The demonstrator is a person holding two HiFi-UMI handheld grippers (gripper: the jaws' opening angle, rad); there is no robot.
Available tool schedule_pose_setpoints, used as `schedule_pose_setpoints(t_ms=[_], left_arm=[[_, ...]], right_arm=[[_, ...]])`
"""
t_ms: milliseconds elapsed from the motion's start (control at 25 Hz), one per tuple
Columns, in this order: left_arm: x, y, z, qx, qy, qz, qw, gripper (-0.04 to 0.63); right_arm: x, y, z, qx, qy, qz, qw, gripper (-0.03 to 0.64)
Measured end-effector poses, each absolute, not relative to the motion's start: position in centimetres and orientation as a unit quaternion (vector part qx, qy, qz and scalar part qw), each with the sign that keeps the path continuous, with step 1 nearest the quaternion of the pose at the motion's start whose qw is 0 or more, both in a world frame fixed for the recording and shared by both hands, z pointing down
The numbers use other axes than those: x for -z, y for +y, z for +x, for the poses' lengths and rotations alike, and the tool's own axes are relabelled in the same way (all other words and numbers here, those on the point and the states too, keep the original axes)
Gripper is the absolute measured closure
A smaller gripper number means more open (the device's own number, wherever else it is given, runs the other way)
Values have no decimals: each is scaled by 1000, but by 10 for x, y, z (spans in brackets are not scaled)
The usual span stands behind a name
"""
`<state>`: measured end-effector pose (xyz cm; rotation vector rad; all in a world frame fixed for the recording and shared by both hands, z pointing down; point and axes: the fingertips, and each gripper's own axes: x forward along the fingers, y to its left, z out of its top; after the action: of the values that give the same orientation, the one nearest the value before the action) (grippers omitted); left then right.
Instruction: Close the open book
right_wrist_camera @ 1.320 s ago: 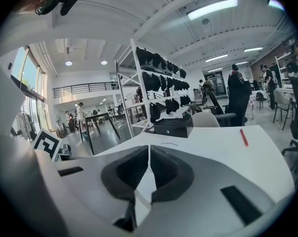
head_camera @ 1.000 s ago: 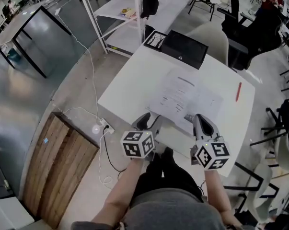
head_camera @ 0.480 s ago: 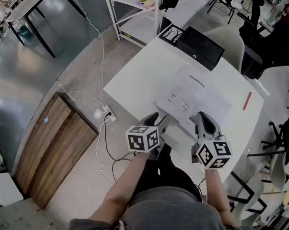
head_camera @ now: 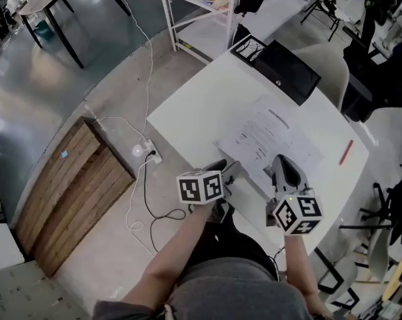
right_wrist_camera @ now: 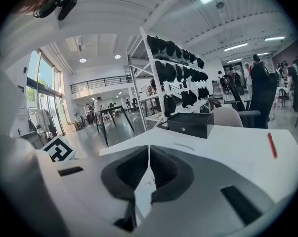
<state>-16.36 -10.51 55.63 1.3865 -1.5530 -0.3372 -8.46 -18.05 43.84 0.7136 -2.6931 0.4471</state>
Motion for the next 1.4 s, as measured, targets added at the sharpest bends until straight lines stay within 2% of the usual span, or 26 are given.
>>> schedule_pose_setpoints(t_ms=[680, 1120, 1400], left_arm=[[-562, -128, -162, 287, -577, 504, 575, 399], [-562, -141, -171, 357, -541, 490, 583, 403], [-559, -137, -175, 360, -542, 493, 577, 532]], right_arm=[[-444, -193, -85, -164, -942, 242, 167, 614], [-444, -202, -66, -166, -935, 269, 162, 614], [-442, -203, -48, -168, -928, 294, 157, 614]])
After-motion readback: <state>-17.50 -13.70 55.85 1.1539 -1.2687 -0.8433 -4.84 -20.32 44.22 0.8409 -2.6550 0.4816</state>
